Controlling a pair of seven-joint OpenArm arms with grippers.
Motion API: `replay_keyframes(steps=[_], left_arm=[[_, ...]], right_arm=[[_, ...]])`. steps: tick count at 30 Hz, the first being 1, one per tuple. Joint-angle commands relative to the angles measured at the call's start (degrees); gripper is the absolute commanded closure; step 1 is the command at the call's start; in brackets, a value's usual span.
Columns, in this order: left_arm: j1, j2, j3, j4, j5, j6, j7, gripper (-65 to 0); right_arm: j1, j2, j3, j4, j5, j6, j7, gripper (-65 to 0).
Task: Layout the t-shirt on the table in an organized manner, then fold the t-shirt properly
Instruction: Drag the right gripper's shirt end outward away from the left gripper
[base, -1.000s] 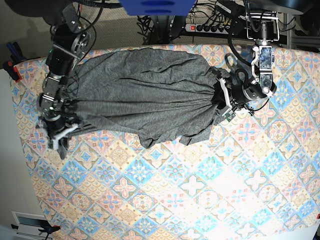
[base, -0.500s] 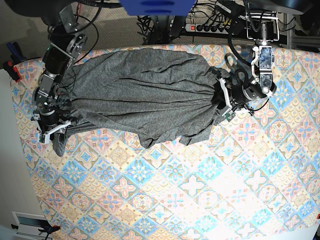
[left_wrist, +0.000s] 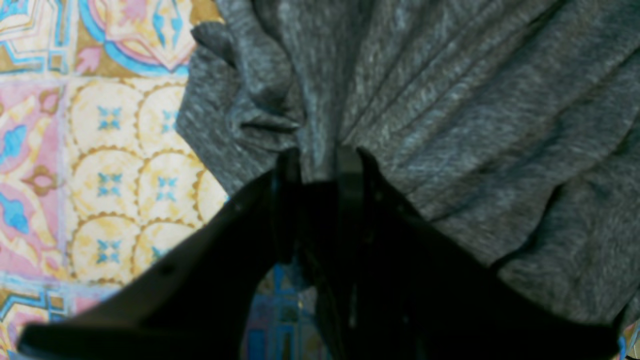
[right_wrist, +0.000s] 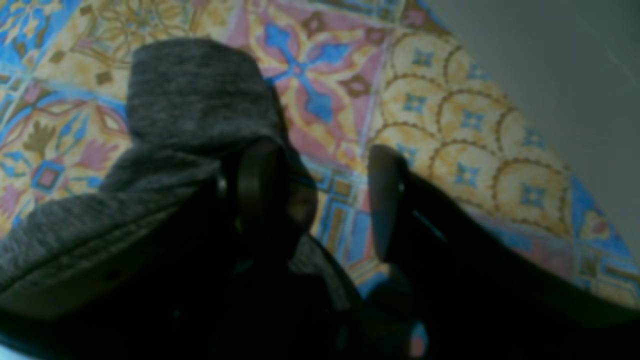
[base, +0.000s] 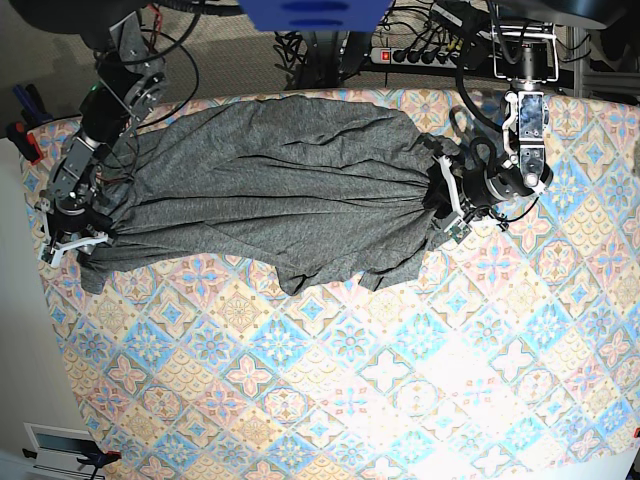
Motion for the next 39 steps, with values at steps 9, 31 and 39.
replay_keyframes(steps=[9, 31, 39], left_arm=[[2.39, -1.01, 0.13, -2.0, 11.73, 2.09, 14.2, -12.2], [2.21, -1.01, 0.22, -2.0, 11.73, 2.09, 14.2, -12.2], [2.3, -1.01, 0.22, -2.0, 11.73, 2.09, 14.2, -12.2]], right_arm=[[0.8, 1.49, 0.4, 1.38, -0.2, -6.28, 1.82, -26.2], [-6.59, -3.08, 0.49, 28.8, 0.16, 1.63, -5.13, -26.2], [-9.05, -10.64, 0.84, 33.64, 0.24, 10.86, -5.48, -26.2]])
